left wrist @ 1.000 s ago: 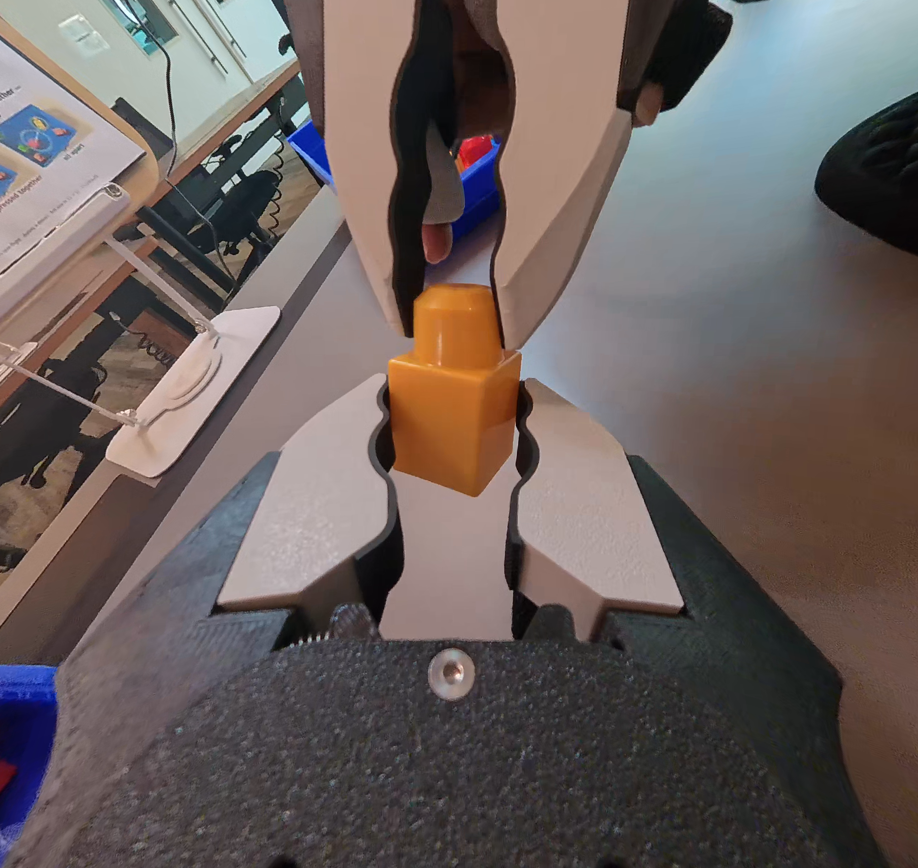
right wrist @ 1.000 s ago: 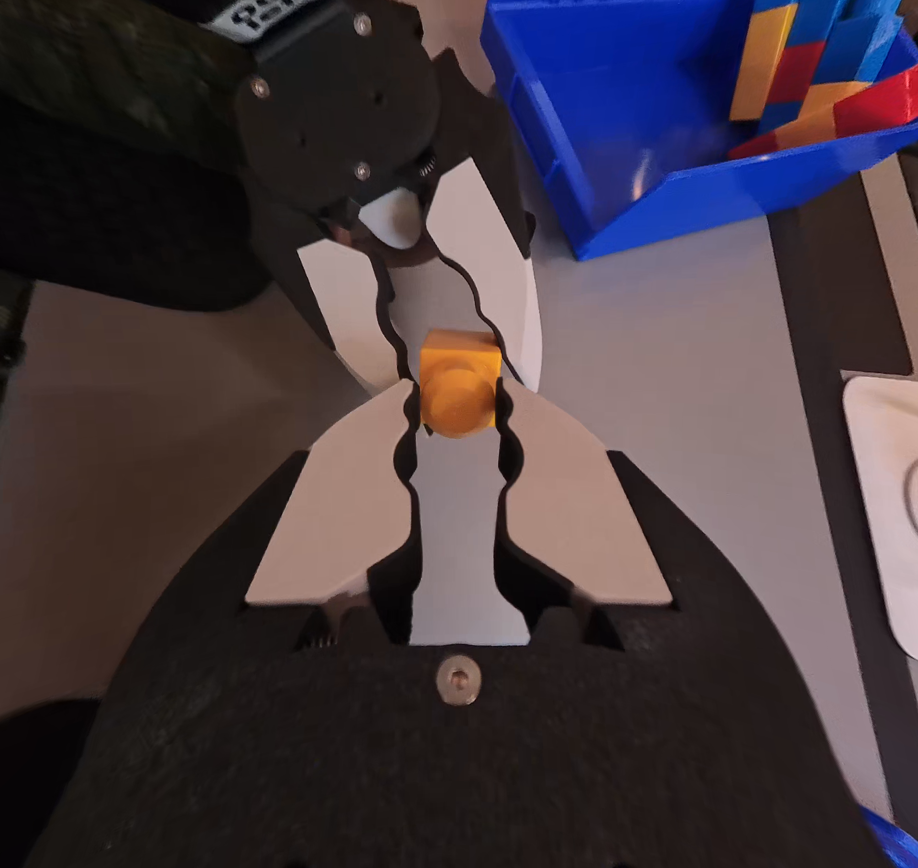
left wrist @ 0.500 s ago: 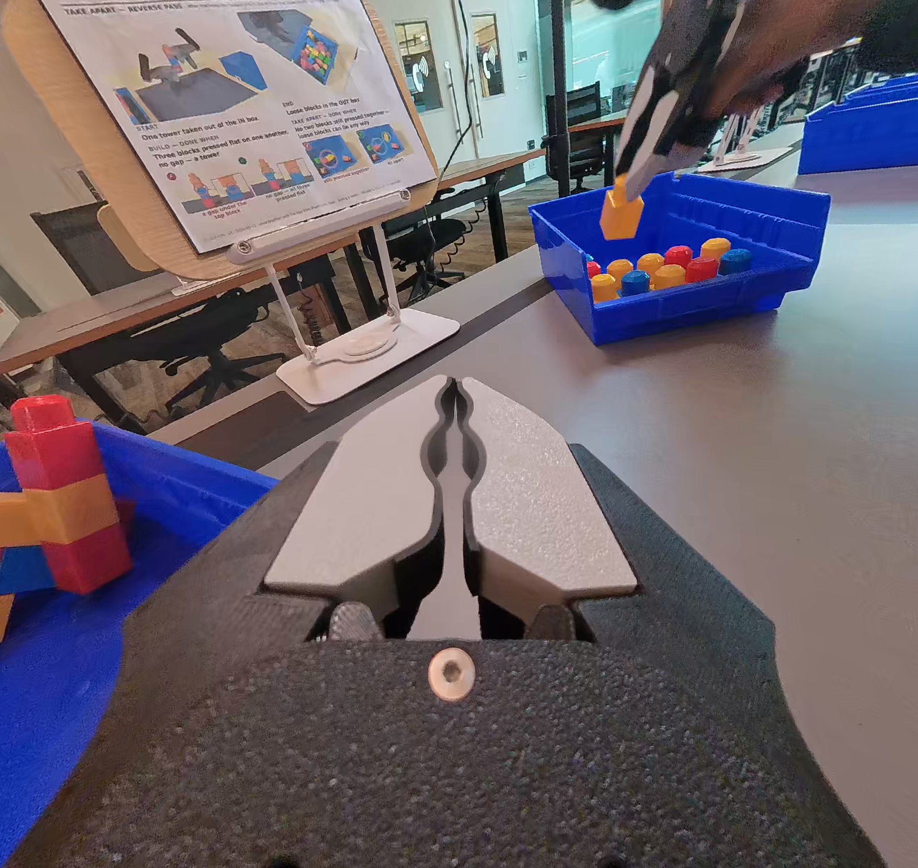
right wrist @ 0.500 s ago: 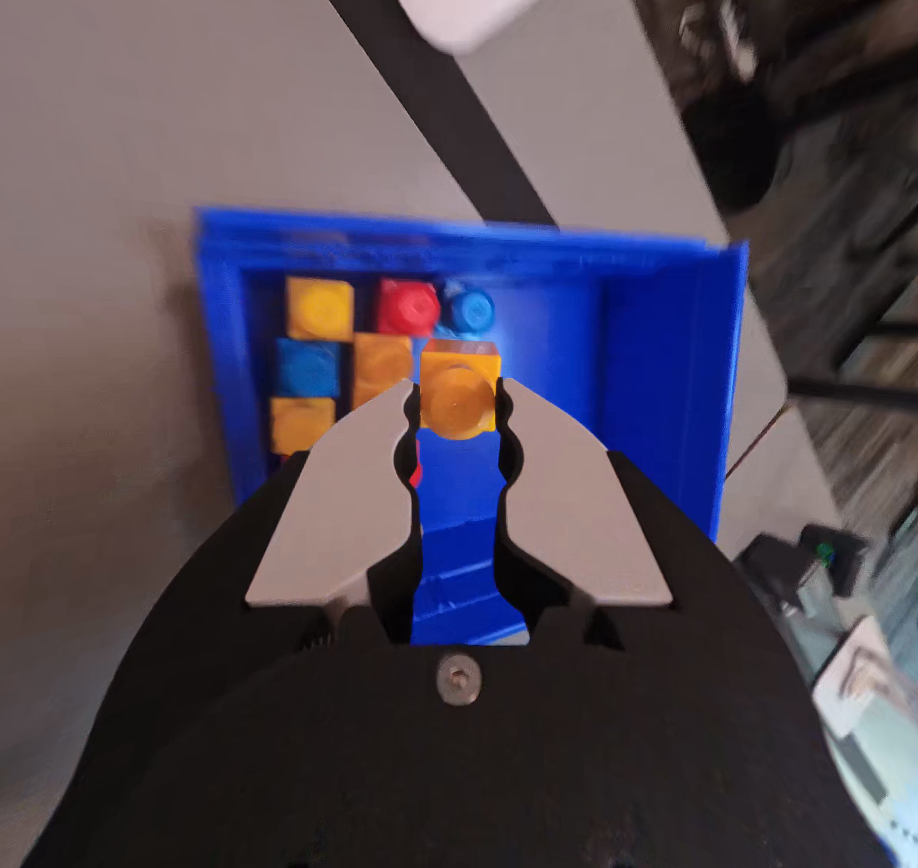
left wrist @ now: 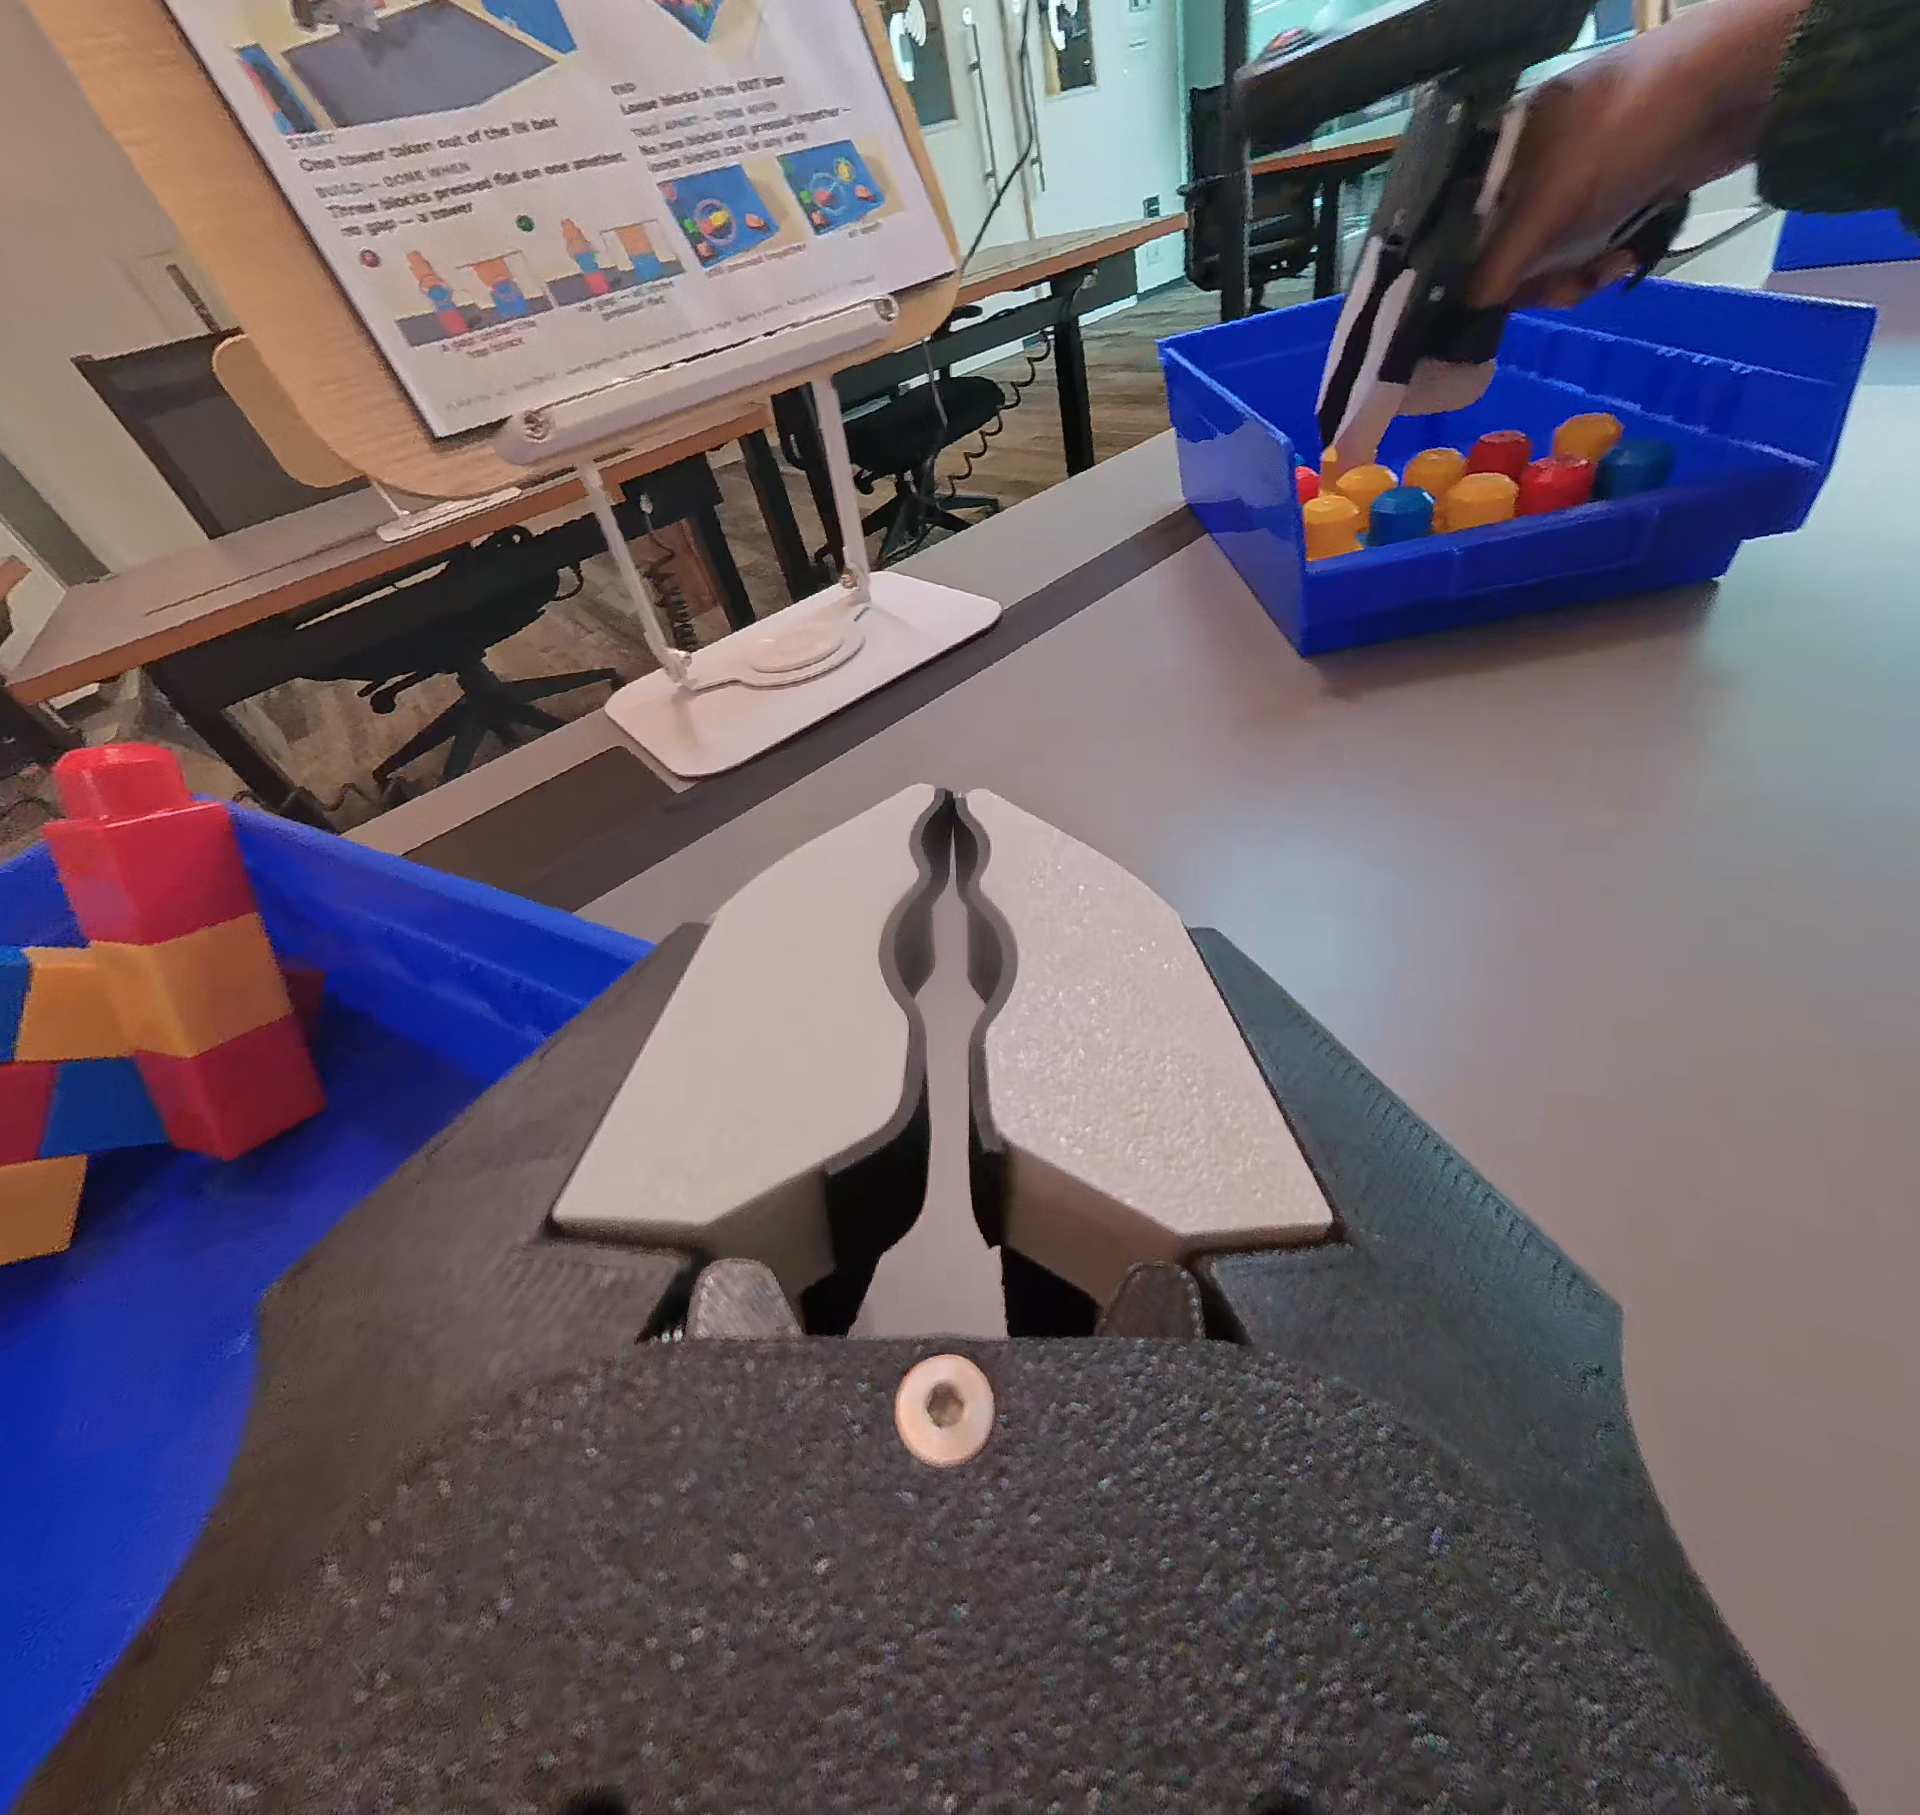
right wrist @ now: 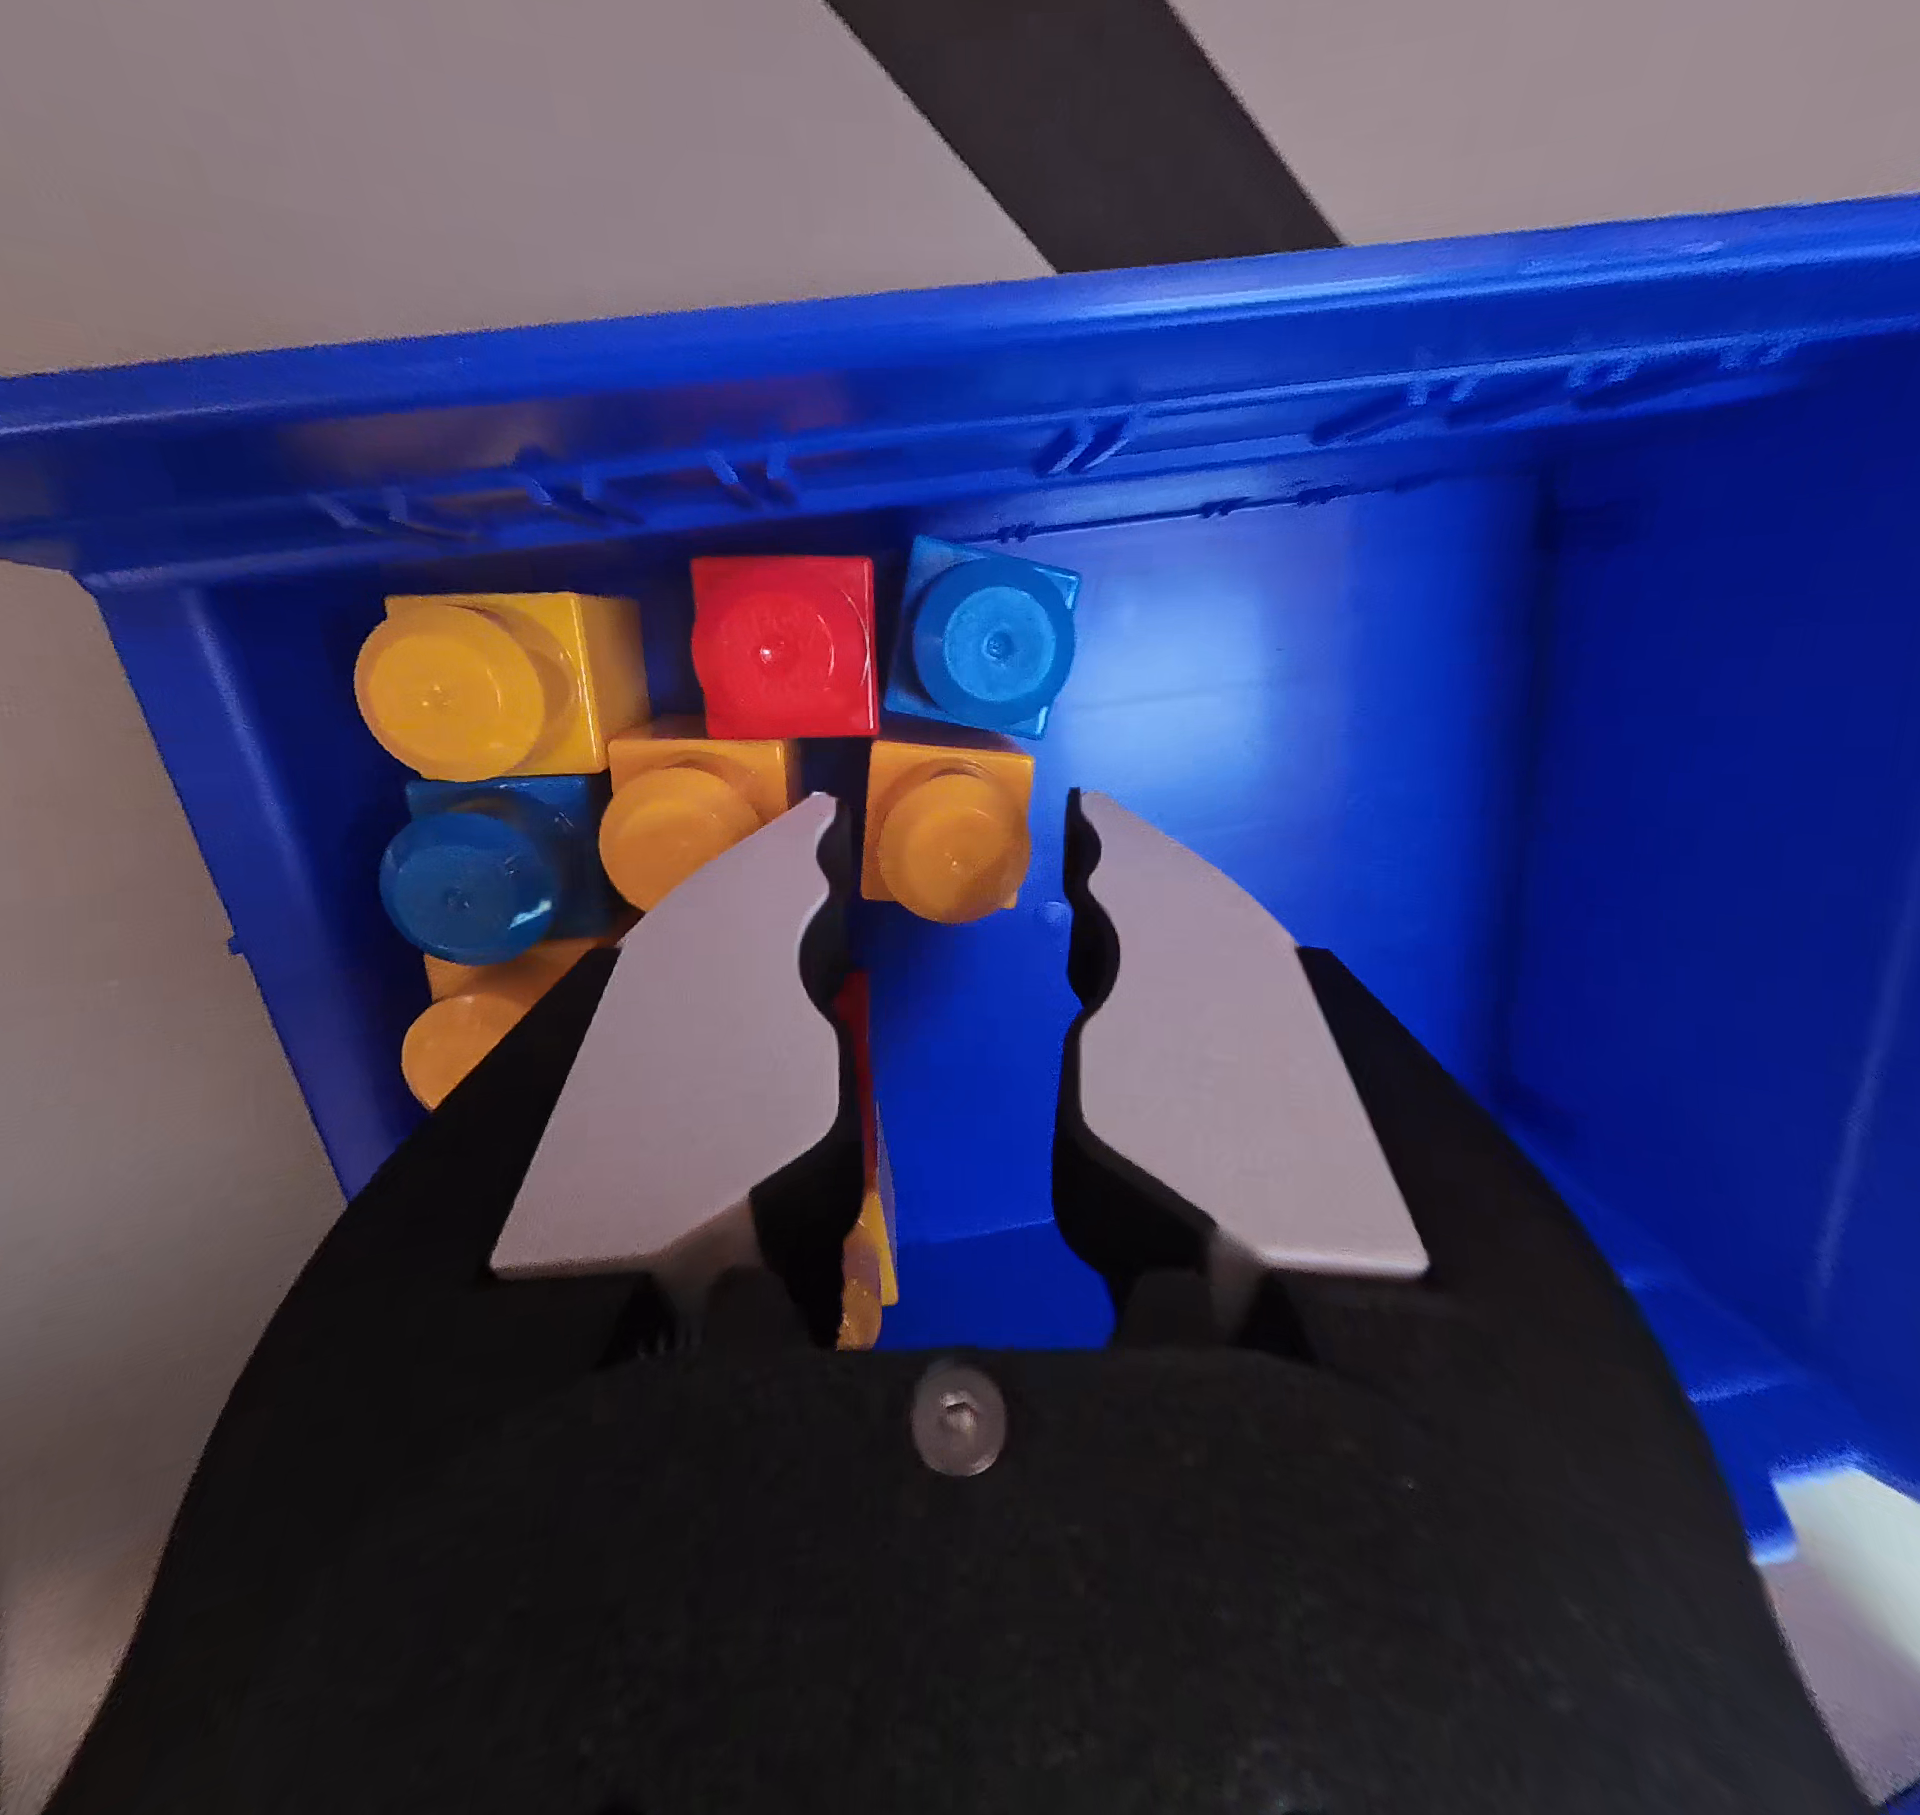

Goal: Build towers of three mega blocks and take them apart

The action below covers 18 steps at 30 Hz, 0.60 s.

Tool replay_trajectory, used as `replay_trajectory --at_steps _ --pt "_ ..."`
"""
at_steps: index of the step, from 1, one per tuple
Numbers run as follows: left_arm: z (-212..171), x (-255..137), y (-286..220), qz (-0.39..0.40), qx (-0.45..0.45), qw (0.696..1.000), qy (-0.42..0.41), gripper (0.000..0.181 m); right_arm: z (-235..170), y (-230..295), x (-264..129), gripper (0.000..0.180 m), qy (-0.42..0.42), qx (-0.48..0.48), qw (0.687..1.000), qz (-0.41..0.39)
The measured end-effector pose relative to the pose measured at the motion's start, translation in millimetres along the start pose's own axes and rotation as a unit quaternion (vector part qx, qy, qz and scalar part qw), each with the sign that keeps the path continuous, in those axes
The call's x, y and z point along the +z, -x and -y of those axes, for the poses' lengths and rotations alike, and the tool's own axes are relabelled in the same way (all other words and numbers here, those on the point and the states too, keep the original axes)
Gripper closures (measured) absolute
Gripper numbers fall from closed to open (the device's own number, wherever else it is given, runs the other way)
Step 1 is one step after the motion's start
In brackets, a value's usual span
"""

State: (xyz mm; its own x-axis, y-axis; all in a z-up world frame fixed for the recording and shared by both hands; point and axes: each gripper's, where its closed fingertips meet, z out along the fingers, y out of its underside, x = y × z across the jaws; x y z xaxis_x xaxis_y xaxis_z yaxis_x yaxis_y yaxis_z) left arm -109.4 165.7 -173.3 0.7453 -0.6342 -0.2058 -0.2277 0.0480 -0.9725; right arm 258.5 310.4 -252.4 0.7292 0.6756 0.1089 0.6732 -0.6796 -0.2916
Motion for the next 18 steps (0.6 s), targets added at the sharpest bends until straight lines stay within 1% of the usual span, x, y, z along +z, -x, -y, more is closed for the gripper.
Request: replay_trajectory --at_steps 2,4,7,9,10,12,15,18 --pt "1 -2 15 0.017 -0.015 1.000 0.004 0.181 10 0 -14 0.137 -0.044 0.008 0.999 -0.014" --pt "6 -5 41 0.051 -0.032 0.998 0.002 0.178 27 8 -37 0.134 -0.121 0.011 0.992 -0.033" --pt "10 -6 94 0.123 -0.049 0.991 0.012 0.174 54 43 -80 0.133 -0.248 -0.001 0.967 -0.052" --pt "5 -4 135 0.177 -0.037 0.983 0.039 0.172 65 84 -102 0.133 -0.315 -0.008 0.948 -0.031" --pt "-1 1 151 0.187 -0.036 0.980 0.062 0.169 67 108 -110 0.133 -0.339 -0.010 0.941 -0.016" --pt "-17 15 179 0.193 -0.049 0.973 0.117 0.157 68 162 -118 0.132 -0.372 -0.015 0.927 0.044" --pt "-47 37 214 0.196 -0.031 0.959 0.202 0.137 62 236 -121 0.132 -0.400 -0.031 0.907 0.124" --pt "-75 53 238 0.204 0.006 0.942 0.266 0.120 50 284 -111 0.130 -0.394 -0.063 0.902 0.162"
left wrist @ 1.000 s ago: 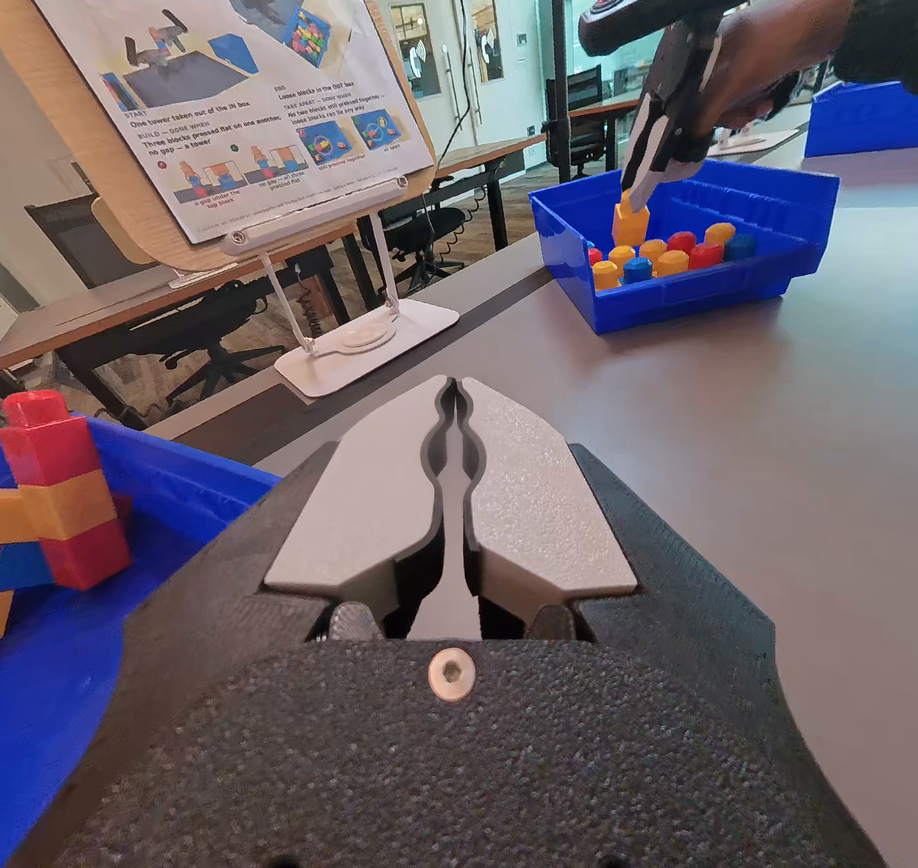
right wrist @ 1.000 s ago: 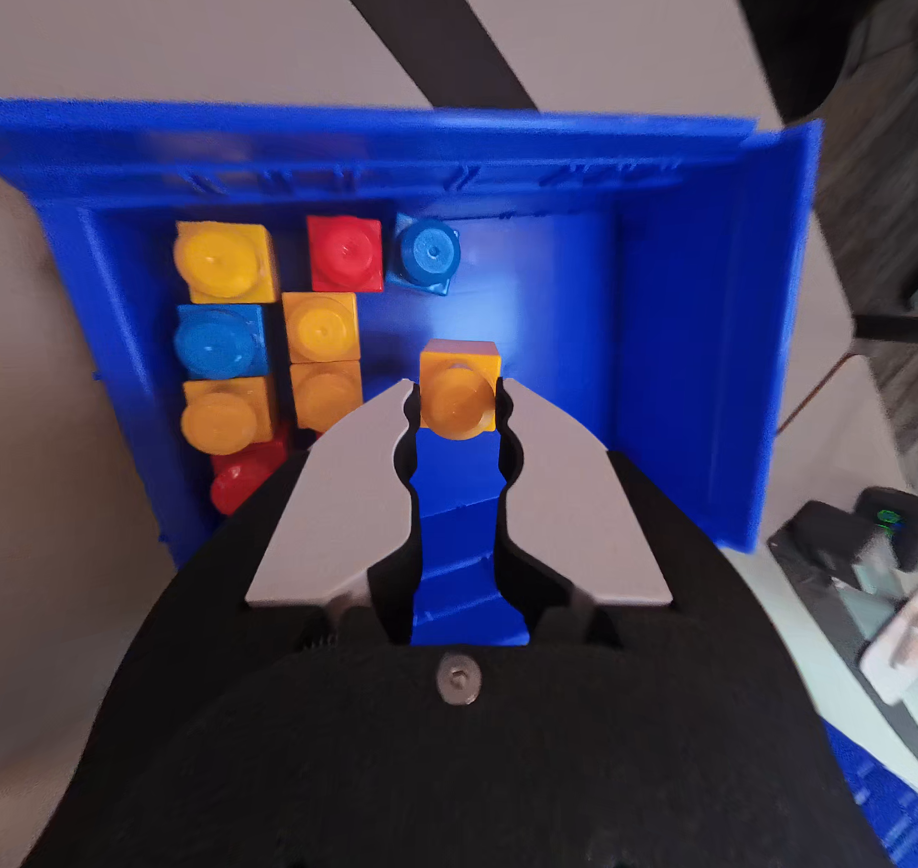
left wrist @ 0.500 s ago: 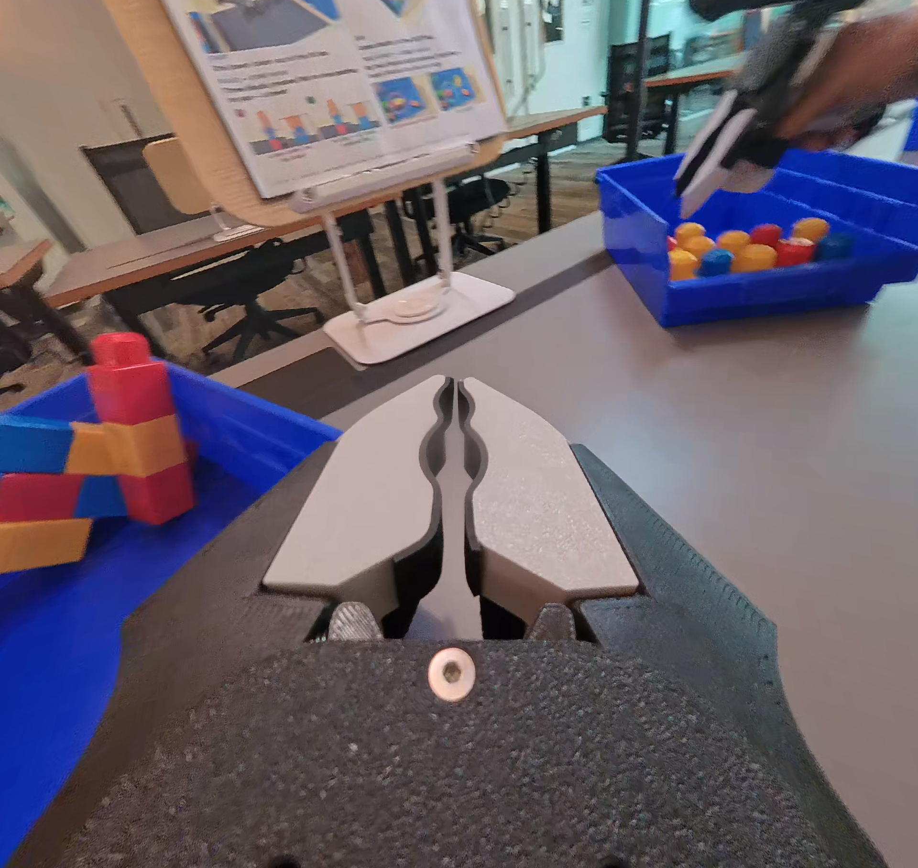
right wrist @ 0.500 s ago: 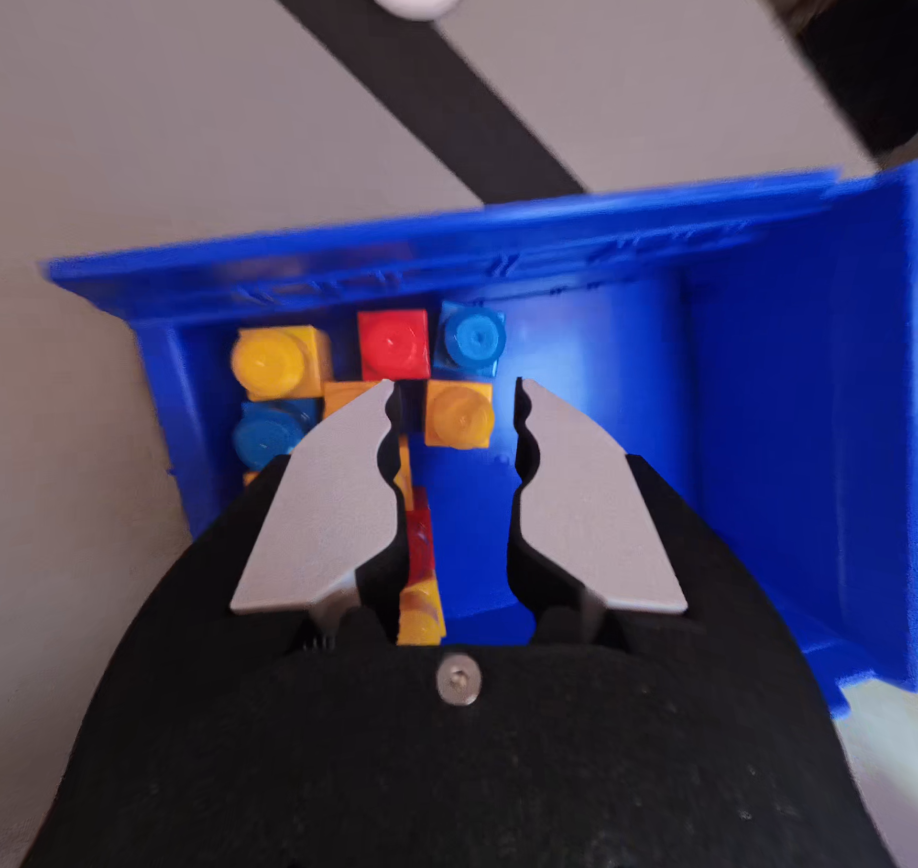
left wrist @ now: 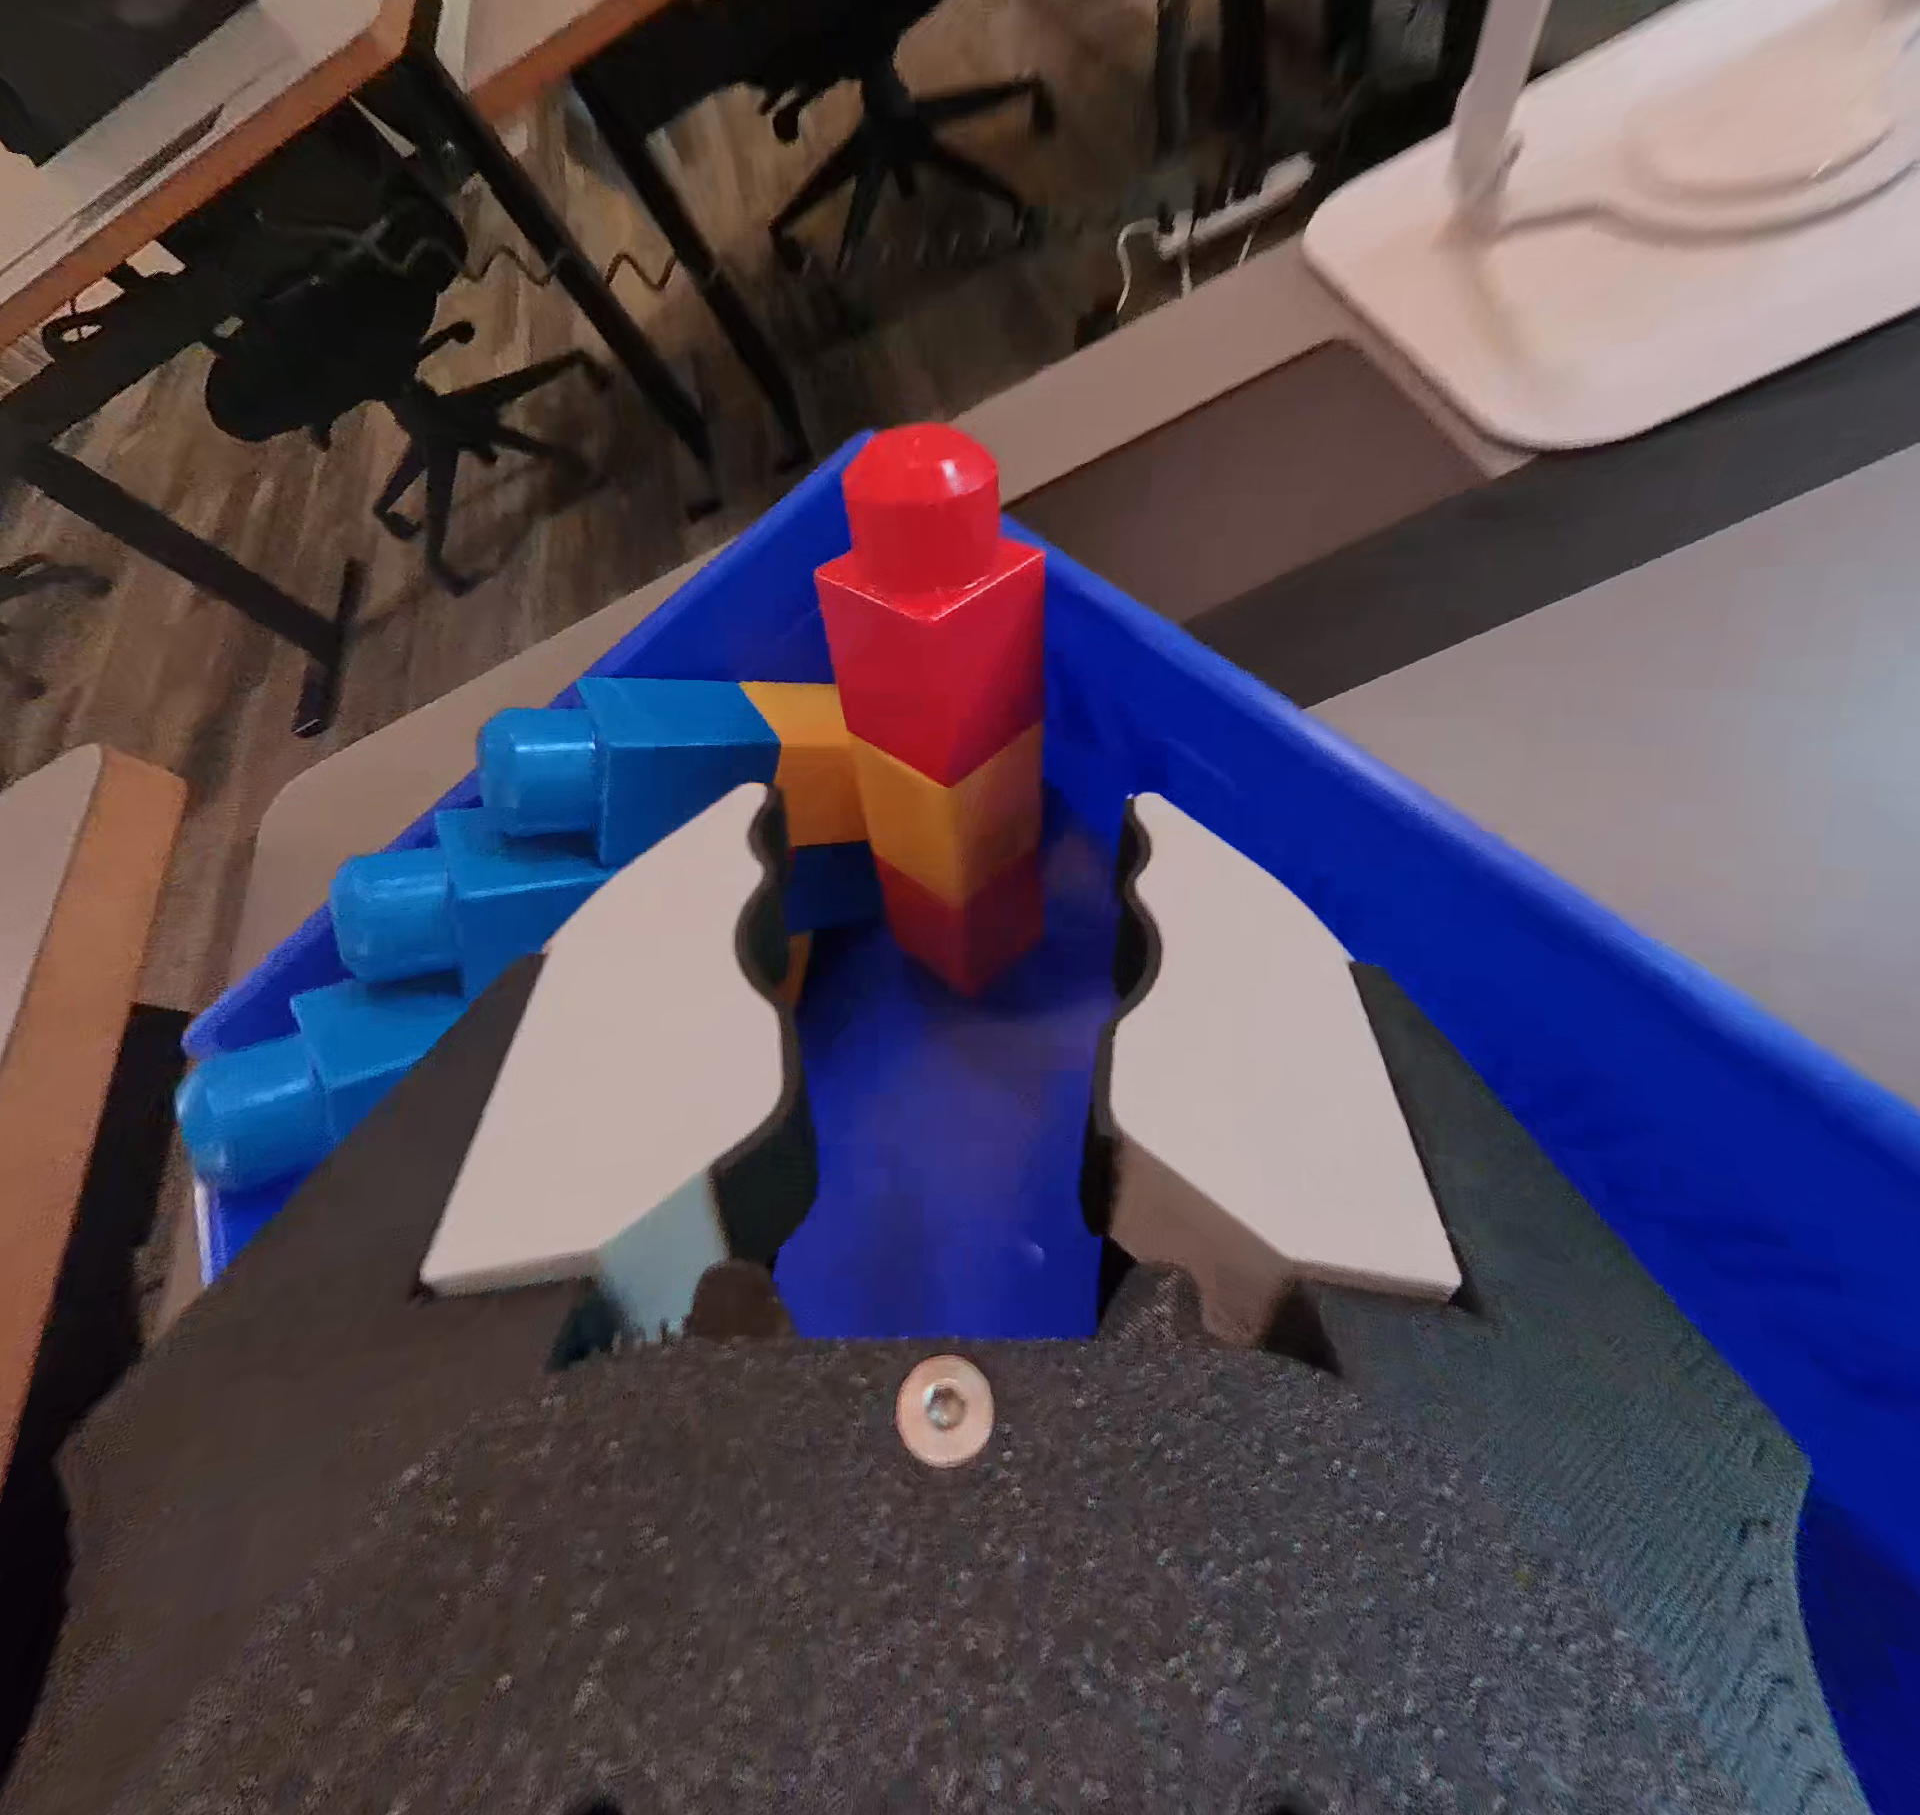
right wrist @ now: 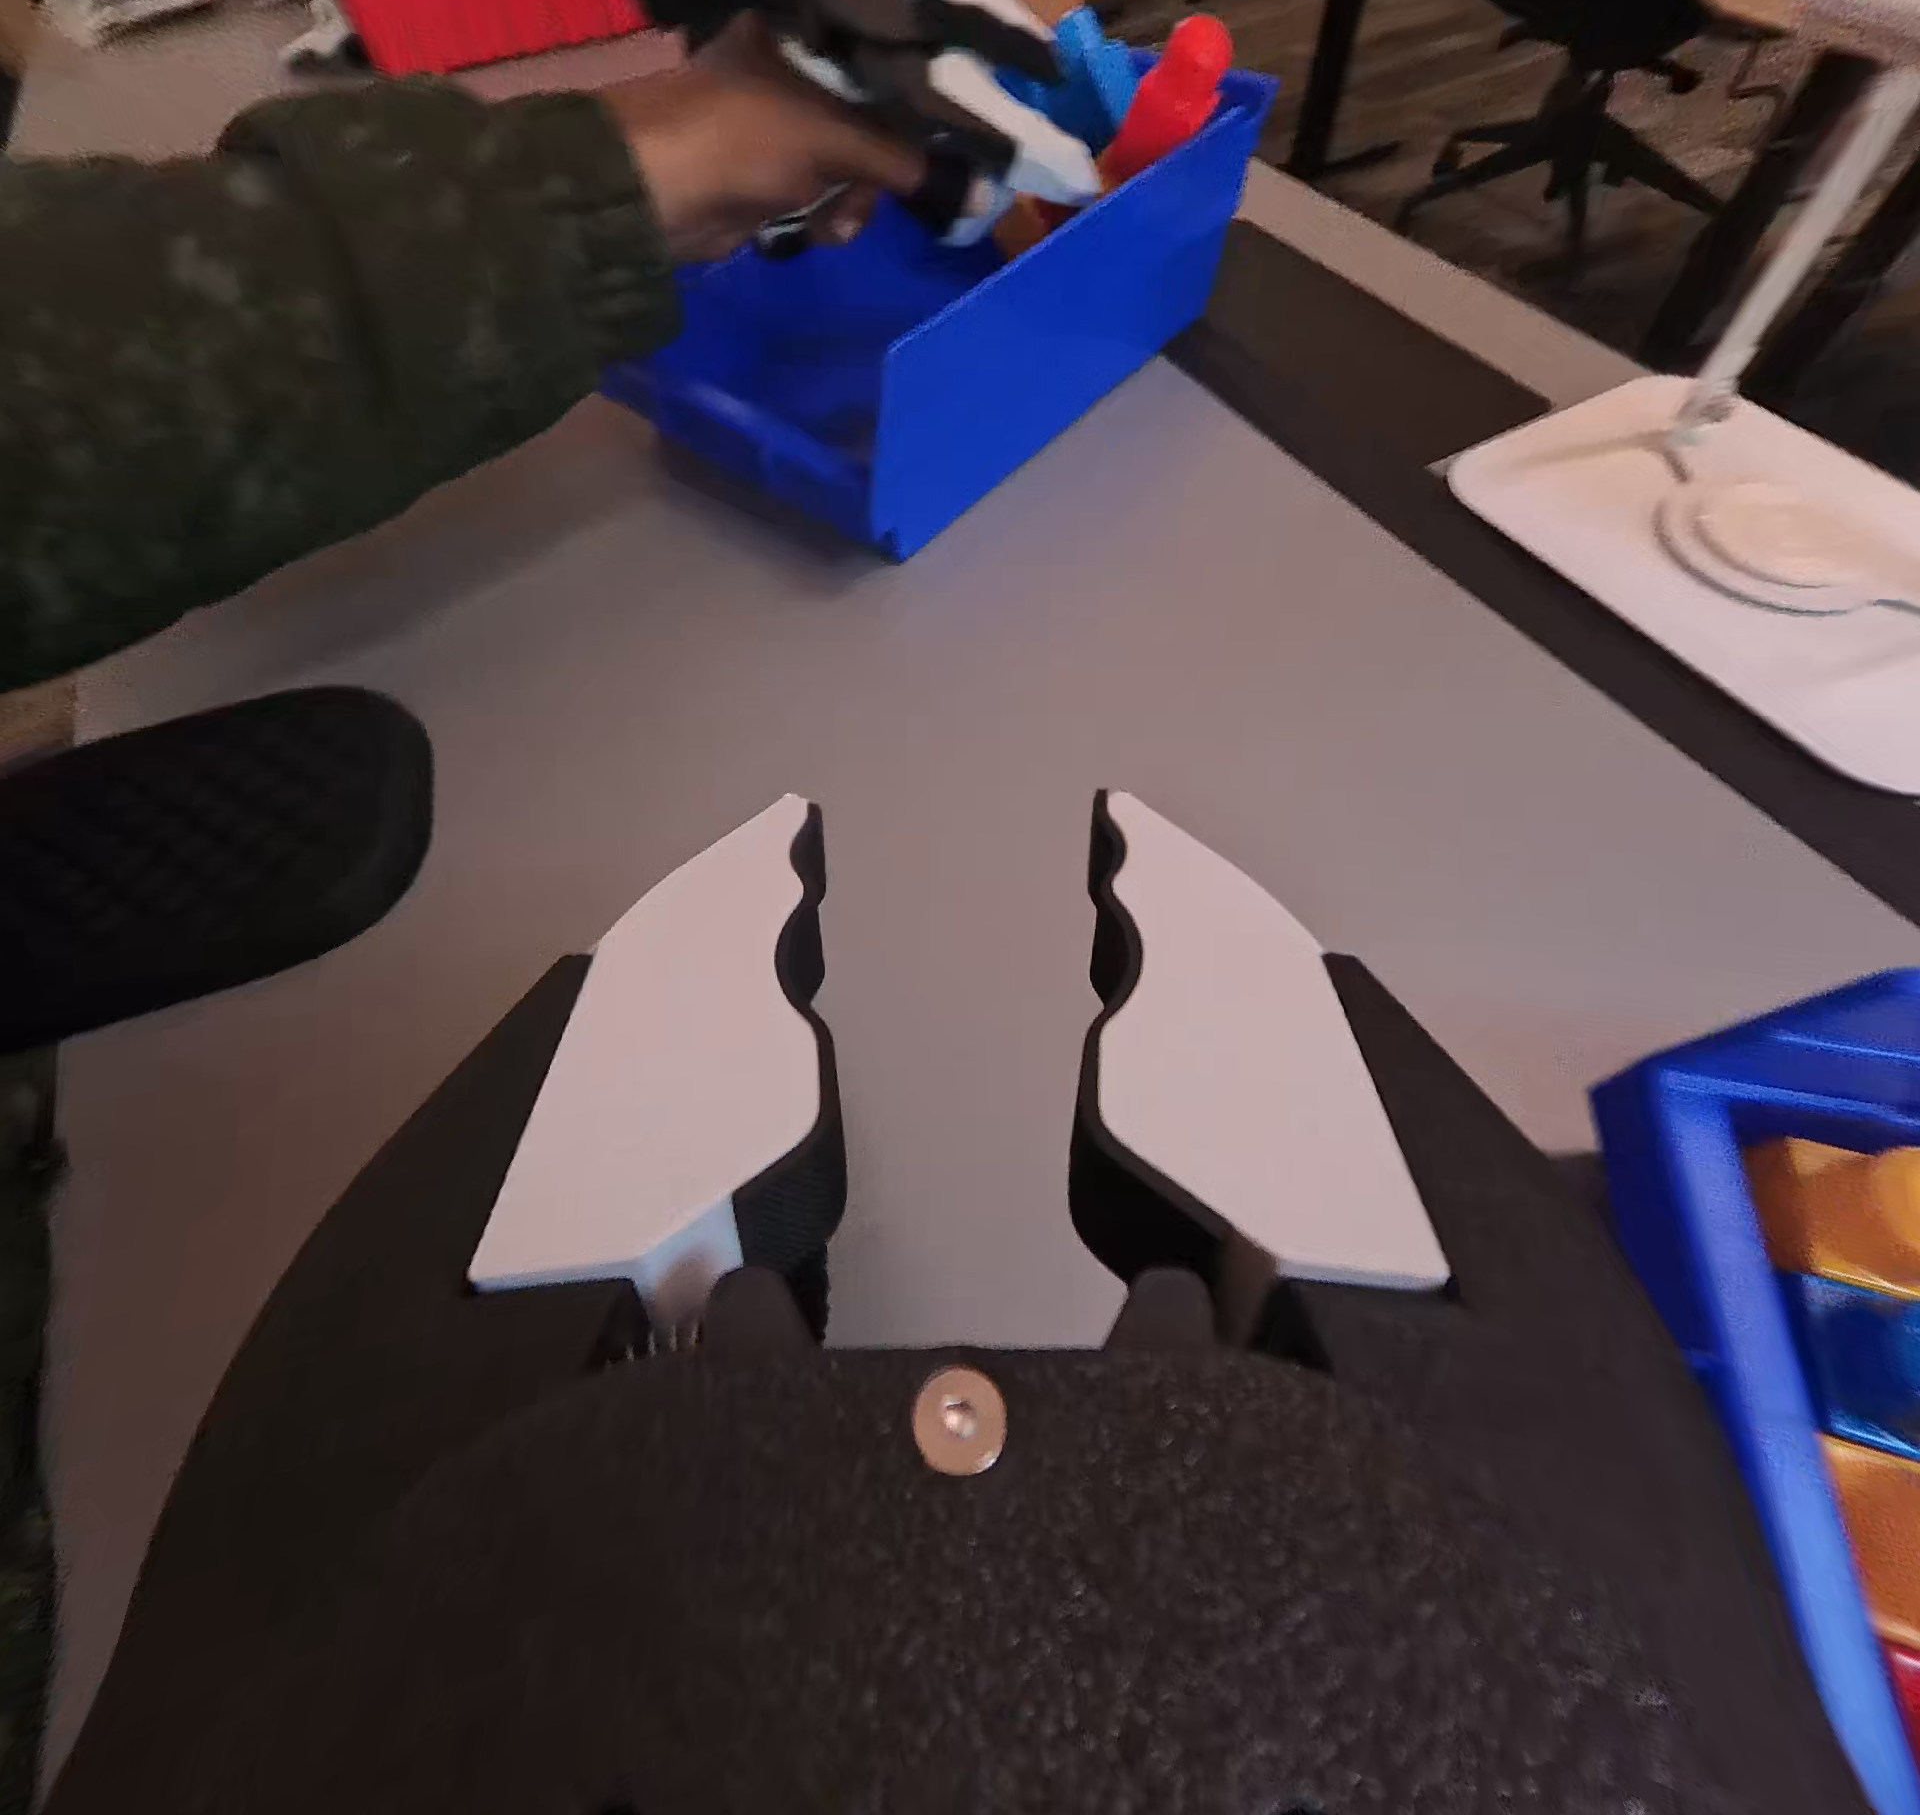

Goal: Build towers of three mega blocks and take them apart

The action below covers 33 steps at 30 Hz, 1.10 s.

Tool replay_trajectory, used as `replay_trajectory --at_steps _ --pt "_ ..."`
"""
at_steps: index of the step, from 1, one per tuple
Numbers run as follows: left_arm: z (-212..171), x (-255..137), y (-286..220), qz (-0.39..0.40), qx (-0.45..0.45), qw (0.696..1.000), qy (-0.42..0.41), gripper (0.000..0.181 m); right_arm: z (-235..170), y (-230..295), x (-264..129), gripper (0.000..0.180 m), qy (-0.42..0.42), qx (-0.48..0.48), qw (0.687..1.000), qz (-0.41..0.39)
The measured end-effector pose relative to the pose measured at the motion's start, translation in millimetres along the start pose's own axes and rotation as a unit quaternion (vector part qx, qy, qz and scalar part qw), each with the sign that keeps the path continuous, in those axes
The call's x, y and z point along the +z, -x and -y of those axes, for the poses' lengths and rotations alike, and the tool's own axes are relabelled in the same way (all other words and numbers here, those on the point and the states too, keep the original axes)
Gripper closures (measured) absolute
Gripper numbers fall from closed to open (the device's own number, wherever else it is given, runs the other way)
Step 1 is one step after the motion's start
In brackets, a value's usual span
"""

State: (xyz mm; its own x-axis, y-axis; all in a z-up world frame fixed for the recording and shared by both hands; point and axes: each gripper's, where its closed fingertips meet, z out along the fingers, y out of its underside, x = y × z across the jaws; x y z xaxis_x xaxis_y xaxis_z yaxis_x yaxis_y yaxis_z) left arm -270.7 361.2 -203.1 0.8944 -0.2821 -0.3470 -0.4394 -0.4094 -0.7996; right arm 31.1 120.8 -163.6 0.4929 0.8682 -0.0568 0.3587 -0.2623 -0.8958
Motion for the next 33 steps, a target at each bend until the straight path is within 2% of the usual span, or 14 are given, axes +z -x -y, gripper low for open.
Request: replay_trajectory --at_steps 4,7,9,13,16,20,24,29,33 --pt "-12 34 -1 0.021 0.051 0.998 0.034 0.118 -11 17 11 0.131 -0.013 -0.010 1.000 0.019" --pt "-19 49 4 0.073 0.073 0.994 0.046 0.132 -13 22 18 0.132 -0.026 0.017 0.999 0.045" --pt "-19 50 6 0.081 0.060 0.994 0.042 0.133 -15 25 20 0.132 -0.027 0.022 0.998 0.051" --pt "-2 24 18 0.091 0.026 0.995 0.011 0.133 -17 23 18 0.134 -0.033 0.002 0.999 0.033" --pt "31 -24 16 0.084 0.011 0.994 -0.070 0.134 -9 24 12 0.135 -0.051 0.002 0.998 0.030" --pt "74 -108 -45 0.019 0.086 0.980 -0.180 0.134 8 24 2 0.136 -0.076 -0.008 0.997 0.014" --pt "73 -168 -141 -0.042 0.223 0.949 -0.220 0.134 27 34 -4 0.139 -0.081 -0.050 0.995 -0.008" --pt "33 -198 -241 -0.072 0.371 0.900 -0.217 0.134 32 53 -3 0.137 -0.045 -0.127 0.990 -0.047" --pt "11 -198 -272 -0.069 0.420 0.880 -0.211 0.134 17 54 10 0.133 -0.007 -0.173 0.982 -0.073"
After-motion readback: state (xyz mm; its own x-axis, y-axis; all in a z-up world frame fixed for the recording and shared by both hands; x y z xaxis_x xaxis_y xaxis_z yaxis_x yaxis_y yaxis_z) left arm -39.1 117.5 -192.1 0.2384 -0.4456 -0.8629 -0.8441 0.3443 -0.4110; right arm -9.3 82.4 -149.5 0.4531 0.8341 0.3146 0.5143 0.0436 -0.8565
